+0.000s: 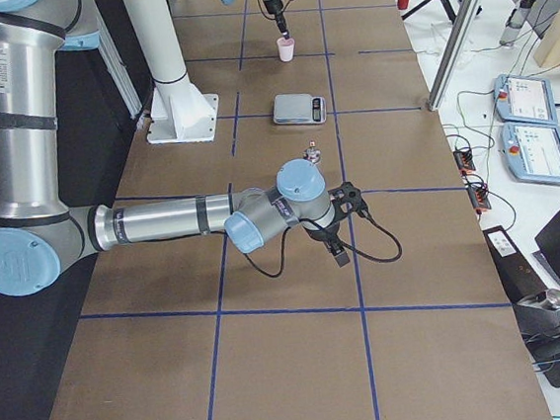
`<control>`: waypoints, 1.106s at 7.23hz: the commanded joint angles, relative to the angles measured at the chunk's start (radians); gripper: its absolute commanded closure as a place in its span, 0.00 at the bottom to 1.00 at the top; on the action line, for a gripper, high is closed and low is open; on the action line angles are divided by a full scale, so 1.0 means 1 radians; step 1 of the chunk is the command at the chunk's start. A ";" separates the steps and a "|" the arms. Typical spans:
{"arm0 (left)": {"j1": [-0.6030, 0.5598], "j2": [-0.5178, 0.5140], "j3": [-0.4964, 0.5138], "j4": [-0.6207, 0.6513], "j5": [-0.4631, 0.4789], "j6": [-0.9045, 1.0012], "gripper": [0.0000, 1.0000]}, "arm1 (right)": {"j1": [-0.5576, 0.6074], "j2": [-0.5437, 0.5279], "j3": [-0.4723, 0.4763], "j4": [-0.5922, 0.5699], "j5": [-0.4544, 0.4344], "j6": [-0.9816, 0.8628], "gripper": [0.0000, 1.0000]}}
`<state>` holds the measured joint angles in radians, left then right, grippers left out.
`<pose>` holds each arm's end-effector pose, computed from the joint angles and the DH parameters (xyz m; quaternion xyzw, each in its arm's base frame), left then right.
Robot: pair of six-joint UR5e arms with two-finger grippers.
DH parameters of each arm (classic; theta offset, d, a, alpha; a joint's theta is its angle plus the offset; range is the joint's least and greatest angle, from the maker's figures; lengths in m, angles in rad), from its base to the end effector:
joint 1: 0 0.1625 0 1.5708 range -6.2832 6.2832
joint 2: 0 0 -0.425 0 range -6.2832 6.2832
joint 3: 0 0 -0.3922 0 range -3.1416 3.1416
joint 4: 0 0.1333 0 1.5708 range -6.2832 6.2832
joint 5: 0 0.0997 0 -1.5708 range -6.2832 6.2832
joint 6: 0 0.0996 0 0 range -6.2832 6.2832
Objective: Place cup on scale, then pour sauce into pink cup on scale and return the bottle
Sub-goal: 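Move the left gripper to the pink paper cup and grasp it, then carry the pink cup with the left gripper onto the scale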
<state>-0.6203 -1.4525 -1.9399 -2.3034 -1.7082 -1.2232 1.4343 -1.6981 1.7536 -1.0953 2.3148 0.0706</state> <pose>0.3106 -0.3689 0.4589 0.1656 0.4451 -0.0874 0.8757 0.0025 -0.4654 0.5750 0.2069 -0.3741 -0.1249 0.8953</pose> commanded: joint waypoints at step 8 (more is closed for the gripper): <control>0.033 -0.423 -0.021 0.472 -0.008 0.008 1.00 | 0.000 -0.002 0.000 0.002 0.000 0.000 0.00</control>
<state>-0.5880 -1.6944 -1.9639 -2.0270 -1.7147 -1.2130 1.4343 -1.6997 1.7538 -1.0943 2.3158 0.0706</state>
